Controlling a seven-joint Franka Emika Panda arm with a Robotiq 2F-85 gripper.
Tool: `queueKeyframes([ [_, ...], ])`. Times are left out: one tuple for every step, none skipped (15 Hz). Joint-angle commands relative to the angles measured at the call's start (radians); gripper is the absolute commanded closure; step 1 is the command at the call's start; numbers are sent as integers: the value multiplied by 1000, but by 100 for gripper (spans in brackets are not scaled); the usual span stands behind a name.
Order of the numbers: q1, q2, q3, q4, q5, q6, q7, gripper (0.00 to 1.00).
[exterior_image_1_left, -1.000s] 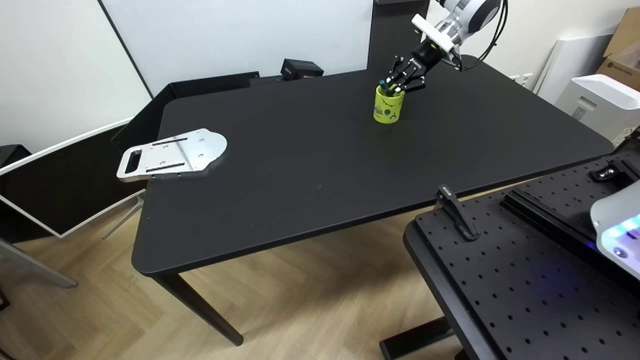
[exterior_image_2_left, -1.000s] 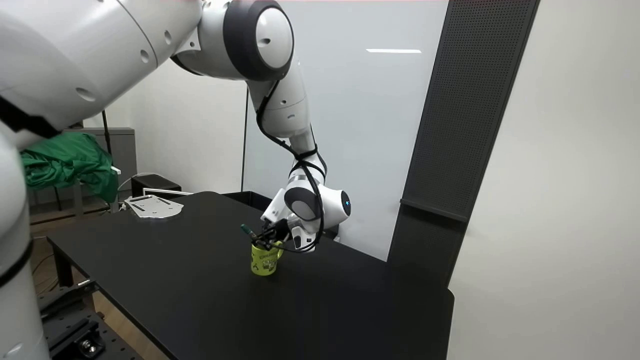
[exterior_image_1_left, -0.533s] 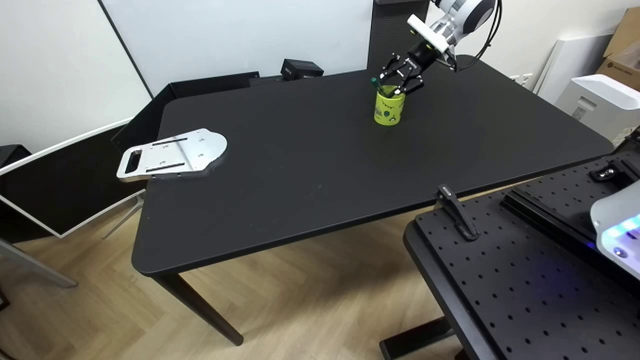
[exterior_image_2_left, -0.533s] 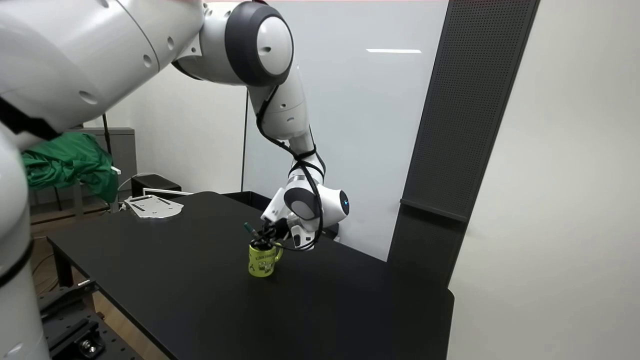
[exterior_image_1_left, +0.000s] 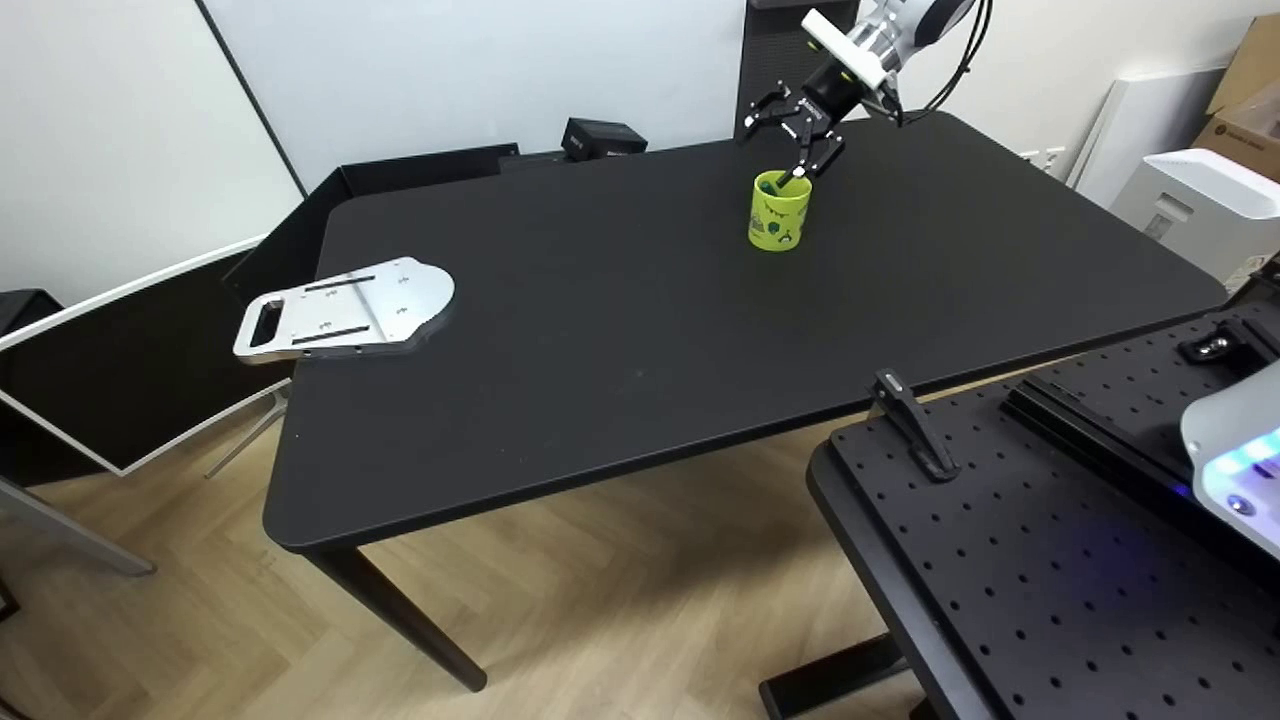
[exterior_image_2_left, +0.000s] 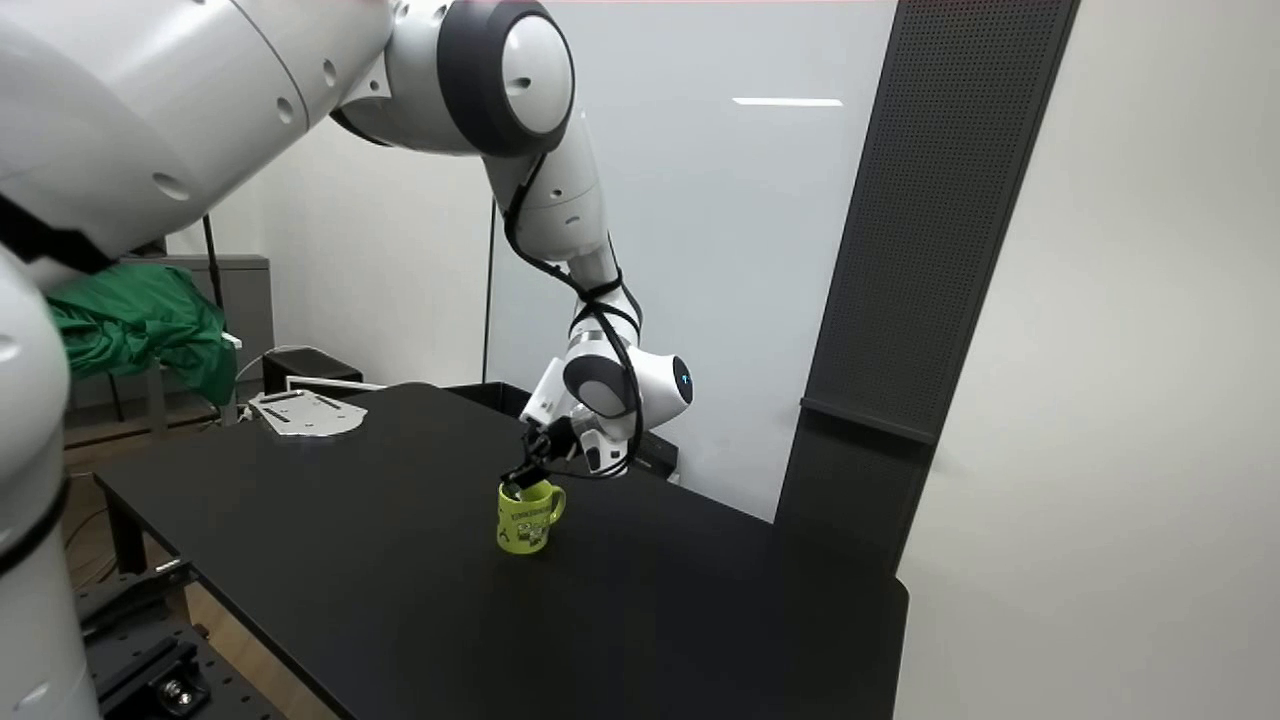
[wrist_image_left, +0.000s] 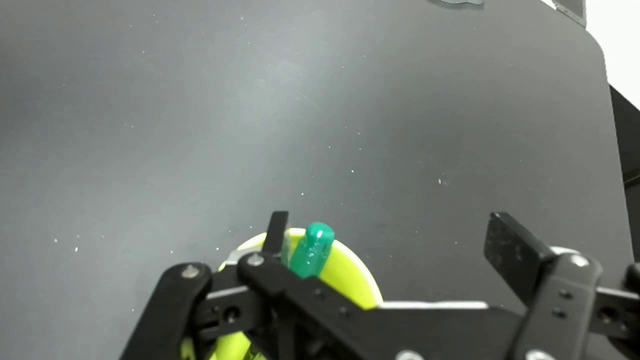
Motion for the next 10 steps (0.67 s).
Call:
queueKeyframes([
  [62,-81,-24,-45,-55,77,24,0],
  [89,-108,-34,-66,-85,130,32,0],
  [111,-128,-39,-81,-115,181,36,0],
  [133,-151,-43,-100,-150,229,48,0],
  [157,-179,-46,-128,-187,282,64,0],
  [182,-210,-49,-161,-224,338,83,0],
  [205,-235,-50,-191,-264,396,99,0],
  [227,-257,-51,-220,-308,456,119,0],
  [250,-279,-53,-252,-356,517,140,0],
  [271,-294,-56,-280,-407,577,164,0],
])
